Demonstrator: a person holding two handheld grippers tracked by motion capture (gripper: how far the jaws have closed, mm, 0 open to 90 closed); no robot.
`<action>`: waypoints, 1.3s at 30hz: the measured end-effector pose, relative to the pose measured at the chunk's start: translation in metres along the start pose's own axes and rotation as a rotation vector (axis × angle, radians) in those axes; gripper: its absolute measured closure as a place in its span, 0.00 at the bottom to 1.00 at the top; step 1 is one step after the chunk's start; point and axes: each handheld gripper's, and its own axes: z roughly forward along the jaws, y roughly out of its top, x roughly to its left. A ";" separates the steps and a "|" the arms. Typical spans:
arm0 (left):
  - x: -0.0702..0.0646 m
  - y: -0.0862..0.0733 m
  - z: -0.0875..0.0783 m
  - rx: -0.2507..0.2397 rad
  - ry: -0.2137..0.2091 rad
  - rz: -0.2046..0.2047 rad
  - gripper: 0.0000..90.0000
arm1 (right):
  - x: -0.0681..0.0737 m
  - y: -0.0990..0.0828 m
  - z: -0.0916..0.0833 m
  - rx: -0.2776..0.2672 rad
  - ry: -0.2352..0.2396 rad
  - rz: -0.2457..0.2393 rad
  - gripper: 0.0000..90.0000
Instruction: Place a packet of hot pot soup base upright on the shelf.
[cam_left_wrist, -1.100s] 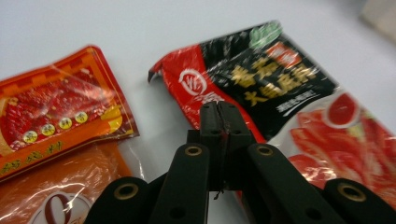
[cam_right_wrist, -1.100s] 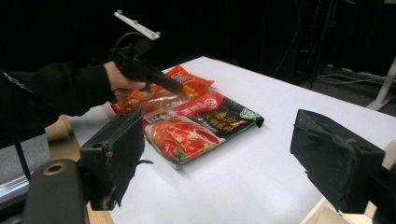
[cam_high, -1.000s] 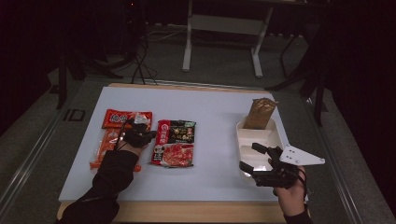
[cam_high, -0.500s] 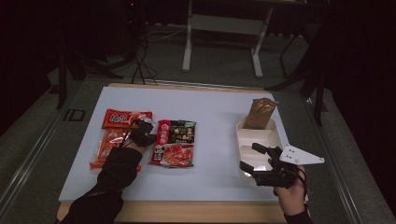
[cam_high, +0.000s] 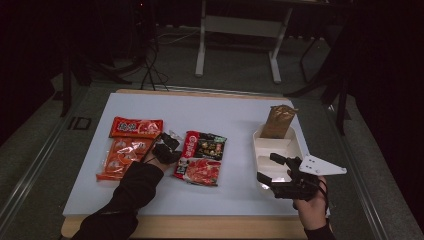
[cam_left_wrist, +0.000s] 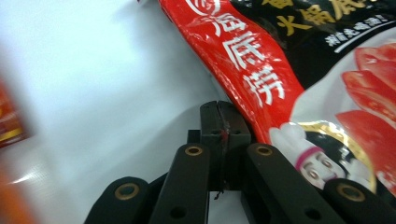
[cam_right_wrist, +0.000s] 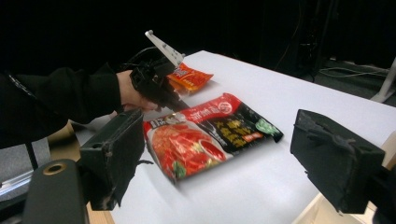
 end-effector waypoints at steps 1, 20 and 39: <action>-0.004 0.001 0.001 0.006 -0.013 0.007 1.00 | 0.000 0.000 0.000 -0.001 0.000 -0.001 0.20; -0.032 0.001 -0.001 0.027 -0.139 0.044 1.00 | 0.001 0.001 0.000 0.003 0.003 -0.021 0.20; -0.014 0.030 -0.020 -0.114 -0.092 0.002 0.94 | 0.004 -0.002 0.003 0.031 -0.003 -0.041 0.20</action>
